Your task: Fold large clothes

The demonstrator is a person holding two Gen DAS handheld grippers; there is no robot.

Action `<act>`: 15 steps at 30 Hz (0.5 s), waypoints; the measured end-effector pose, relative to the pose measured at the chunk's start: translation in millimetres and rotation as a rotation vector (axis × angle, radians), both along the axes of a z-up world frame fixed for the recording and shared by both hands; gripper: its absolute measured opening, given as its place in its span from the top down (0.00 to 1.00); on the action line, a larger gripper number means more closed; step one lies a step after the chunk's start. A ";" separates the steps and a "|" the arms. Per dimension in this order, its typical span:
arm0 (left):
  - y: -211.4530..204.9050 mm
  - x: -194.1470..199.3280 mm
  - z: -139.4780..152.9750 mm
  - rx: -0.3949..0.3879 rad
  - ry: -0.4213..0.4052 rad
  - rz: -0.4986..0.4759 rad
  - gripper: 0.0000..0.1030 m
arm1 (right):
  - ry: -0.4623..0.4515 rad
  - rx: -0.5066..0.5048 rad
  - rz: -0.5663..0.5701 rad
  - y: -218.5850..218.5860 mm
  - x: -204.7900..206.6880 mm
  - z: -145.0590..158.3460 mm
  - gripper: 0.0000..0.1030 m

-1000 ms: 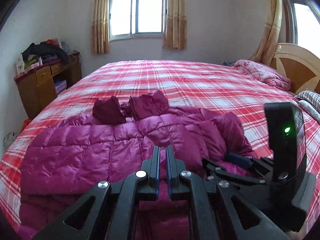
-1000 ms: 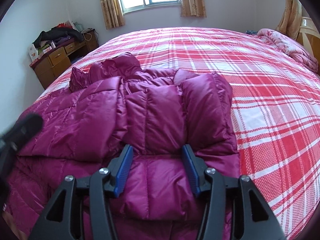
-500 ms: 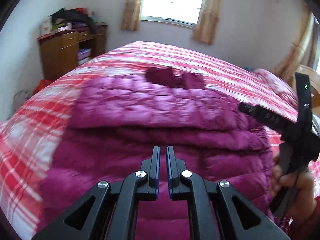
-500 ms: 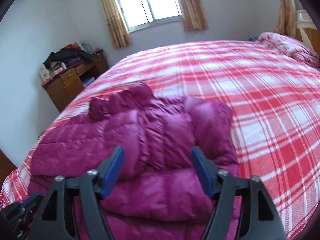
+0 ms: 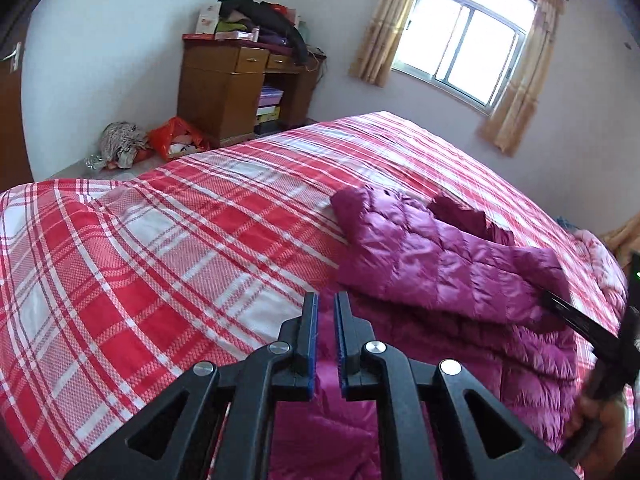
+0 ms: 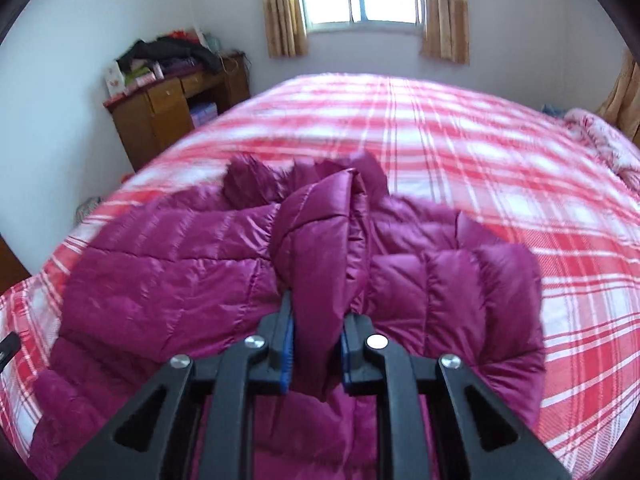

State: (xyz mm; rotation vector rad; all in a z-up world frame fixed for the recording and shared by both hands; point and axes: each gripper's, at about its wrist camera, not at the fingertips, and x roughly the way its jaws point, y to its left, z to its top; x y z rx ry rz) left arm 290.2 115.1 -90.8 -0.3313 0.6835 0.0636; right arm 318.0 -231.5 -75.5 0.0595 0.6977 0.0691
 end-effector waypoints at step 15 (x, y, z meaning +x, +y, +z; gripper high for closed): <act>-68.1 109.6 -2.8 0.260 0.110 -0.038 0.45 | 0.134 0.040 -0.021 -11.3 -30.1 -48.4 0.70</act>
